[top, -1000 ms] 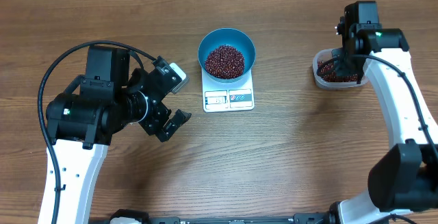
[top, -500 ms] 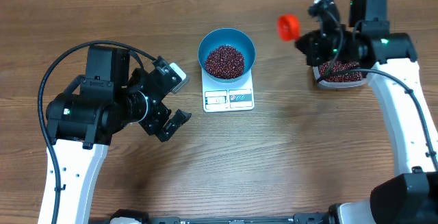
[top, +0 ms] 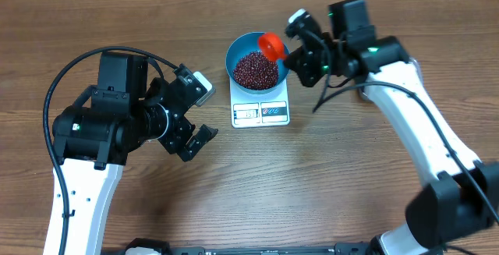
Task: Scoop item into bowl and weigh 150g on scale
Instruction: 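Lift the filled scoop and carry it left over the blue bowl, then tilt the red scoop to pour beans into the blue bowl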
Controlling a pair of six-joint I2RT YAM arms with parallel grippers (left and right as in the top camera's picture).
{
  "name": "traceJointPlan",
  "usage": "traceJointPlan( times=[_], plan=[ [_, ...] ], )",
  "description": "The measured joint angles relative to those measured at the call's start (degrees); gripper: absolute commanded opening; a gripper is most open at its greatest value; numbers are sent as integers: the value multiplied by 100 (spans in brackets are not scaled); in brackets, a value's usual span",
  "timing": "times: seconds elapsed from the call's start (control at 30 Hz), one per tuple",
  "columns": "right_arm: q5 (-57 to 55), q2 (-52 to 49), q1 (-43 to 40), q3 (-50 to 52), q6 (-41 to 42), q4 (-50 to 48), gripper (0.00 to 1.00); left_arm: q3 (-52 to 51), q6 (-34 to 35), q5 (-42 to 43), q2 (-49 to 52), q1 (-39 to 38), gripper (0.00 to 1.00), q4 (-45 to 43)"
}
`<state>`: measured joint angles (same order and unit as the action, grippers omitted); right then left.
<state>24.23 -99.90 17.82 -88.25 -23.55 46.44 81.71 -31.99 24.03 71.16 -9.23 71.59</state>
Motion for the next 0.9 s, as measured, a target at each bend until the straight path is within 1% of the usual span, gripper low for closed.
traceJointPlan(
  times=[0.17, 0.33, 0.57, 0.9],
  plan=[
    [-586, -522, 302, 0, -140, -278, 4, 0, 0, 0, 0, 0, 100, 0],
    [-1294, -809, 610, 0, -223, -684, 4, 0, 0, 0, 0, 0, 99, 0],
    [-1683, -992, 693, 0, -435, -981, 4, 0, 0, 0, 0, 0, 100, -2],
    [-2085, -1215, 693, 0, -505, -1047, 3, 0, 0, 0, 0, 0, 100, 0]
  ],
)
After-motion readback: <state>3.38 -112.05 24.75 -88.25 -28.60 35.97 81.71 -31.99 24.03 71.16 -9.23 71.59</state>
